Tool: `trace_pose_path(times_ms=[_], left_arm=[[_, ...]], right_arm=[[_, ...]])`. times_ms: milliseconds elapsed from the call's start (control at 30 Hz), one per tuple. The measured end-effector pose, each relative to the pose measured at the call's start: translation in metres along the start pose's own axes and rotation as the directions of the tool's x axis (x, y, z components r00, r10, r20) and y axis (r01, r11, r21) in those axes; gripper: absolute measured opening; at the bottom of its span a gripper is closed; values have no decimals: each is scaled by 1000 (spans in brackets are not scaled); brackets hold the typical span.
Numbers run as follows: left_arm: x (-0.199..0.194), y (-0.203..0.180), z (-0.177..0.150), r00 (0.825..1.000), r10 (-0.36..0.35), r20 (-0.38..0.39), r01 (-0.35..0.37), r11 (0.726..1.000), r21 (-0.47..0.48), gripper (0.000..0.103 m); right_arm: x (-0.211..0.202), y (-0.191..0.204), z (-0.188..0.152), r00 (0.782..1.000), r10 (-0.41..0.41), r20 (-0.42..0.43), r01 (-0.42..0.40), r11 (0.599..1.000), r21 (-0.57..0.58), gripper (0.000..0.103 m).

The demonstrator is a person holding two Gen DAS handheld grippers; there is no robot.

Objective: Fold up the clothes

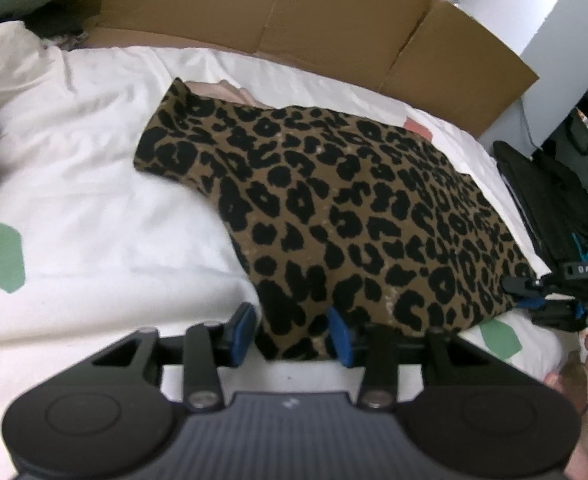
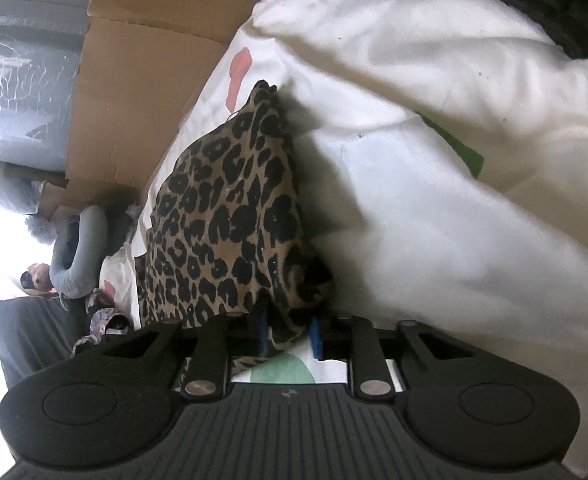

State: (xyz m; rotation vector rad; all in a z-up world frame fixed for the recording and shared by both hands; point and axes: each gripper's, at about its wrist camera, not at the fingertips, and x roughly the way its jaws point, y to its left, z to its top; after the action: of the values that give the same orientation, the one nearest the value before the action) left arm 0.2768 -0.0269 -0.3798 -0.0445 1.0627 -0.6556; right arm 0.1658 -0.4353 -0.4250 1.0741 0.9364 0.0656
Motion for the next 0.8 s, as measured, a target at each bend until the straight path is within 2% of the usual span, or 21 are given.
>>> trace_pose_path(times_ms=[67, 167, 400, 667, 800], left_arm=[[0, 0, 1, 1000, -8, -21, 8, 1000, -14, 20], [0, 1, 3, 999, -16, -31, 15, 999, -33, 12], [-16, 3, 15, 998, -48, -47, 43, 995, -86, 10], [-18, -9, 14, 991, -69, -111, 52, 987, -154, 10], [-14, -20, 13, 987, -58, -151, 33, 986, -163, 10]], right_arm=[[-2, 3, 0, 1000, -1, 9, 1, 1000, -13, 12], [-5, 5, 1, 1000, -1, 19, 2, 1000, -22, 11], [-14, 13, 1, 999, 11, 34, -9, 998, -60, 9], [-28, 19, 15, 997, 4, 72, 3, 995, -99, 8], [-32, 21, 26, 996, -2, 90, 12, 993, -113, 8]])
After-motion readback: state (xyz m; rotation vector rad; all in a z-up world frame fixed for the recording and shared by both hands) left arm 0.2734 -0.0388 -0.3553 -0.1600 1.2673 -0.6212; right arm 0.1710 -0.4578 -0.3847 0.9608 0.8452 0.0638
